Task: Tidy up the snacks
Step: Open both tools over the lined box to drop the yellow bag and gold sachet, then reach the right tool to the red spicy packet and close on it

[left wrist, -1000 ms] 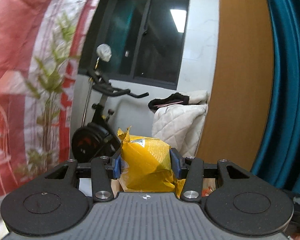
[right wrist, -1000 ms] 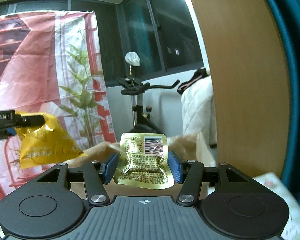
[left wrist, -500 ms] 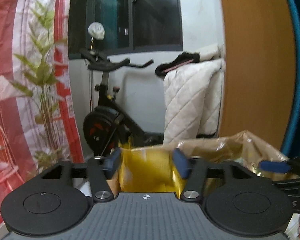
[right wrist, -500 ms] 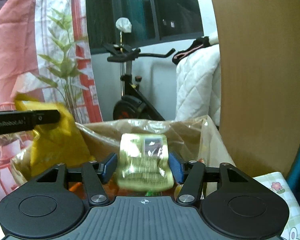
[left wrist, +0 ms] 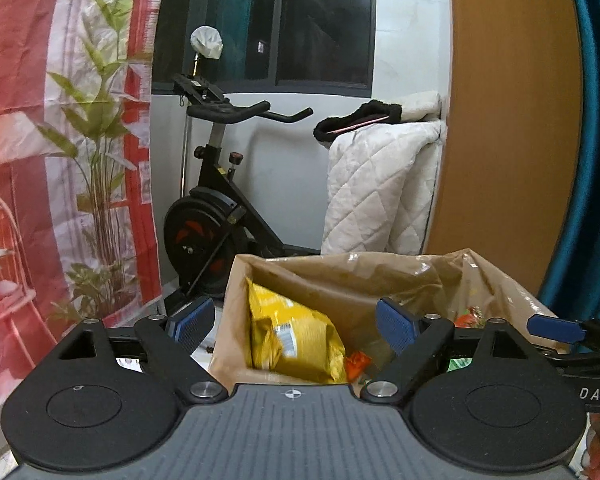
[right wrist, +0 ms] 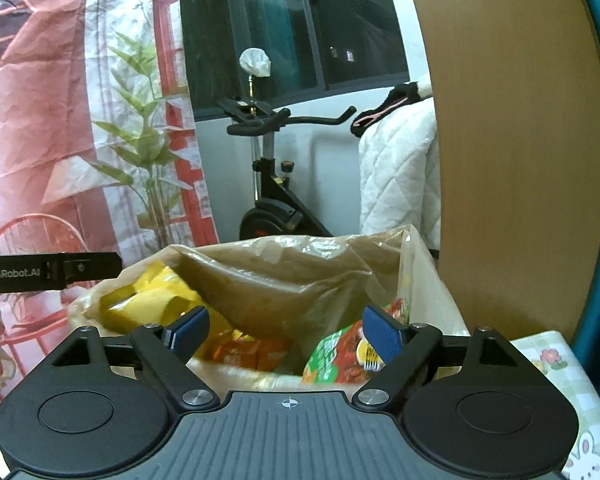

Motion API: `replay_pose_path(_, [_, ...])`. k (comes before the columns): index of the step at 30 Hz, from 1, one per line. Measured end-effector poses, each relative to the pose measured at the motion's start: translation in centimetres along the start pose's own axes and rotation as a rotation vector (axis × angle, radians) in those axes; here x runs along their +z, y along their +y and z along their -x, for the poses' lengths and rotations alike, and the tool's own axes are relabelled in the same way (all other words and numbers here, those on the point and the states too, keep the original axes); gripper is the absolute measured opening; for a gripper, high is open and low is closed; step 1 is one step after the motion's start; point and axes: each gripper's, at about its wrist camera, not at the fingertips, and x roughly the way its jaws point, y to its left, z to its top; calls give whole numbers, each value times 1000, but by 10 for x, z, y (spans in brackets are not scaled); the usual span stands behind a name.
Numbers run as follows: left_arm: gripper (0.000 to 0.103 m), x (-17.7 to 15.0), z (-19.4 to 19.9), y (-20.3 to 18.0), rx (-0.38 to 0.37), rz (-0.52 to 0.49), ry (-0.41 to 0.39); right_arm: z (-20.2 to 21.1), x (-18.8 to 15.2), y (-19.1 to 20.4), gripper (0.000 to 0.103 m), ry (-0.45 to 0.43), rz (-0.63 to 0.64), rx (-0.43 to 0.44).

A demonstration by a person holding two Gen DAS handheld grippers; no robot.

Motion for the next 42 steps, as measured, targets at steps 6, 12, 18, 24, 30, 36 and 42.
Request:
replay_pose_path(6, [89,-15,38,3,0,23,0,33,-12,3,81,-9,0,18])
replay_pose_path(12, [89,-41,69,10,6,54,17,67,-25,4,83,-19,-19,35])
replay_pose_path(18, [88,-73,94,20,24,107,58,95,-48,-2,84,-23,-20,16])
replay_pose_path(24, [85,-108,98,24,9,200,120,108,-78,-14,83,9,-33,-6])
replay_pose_path(30, [80,-136,85,23,-16,223,194,107,-112,-21,73,77,-12,-24])
replay_pose_path(36, [77,-154,76,26,6,224,215,96,-142,-34,60,140,11,-80])
replay_pose_path(42, [75,-160,64,26,26,222,217,78,-165,-67,59,187,-71,-161])
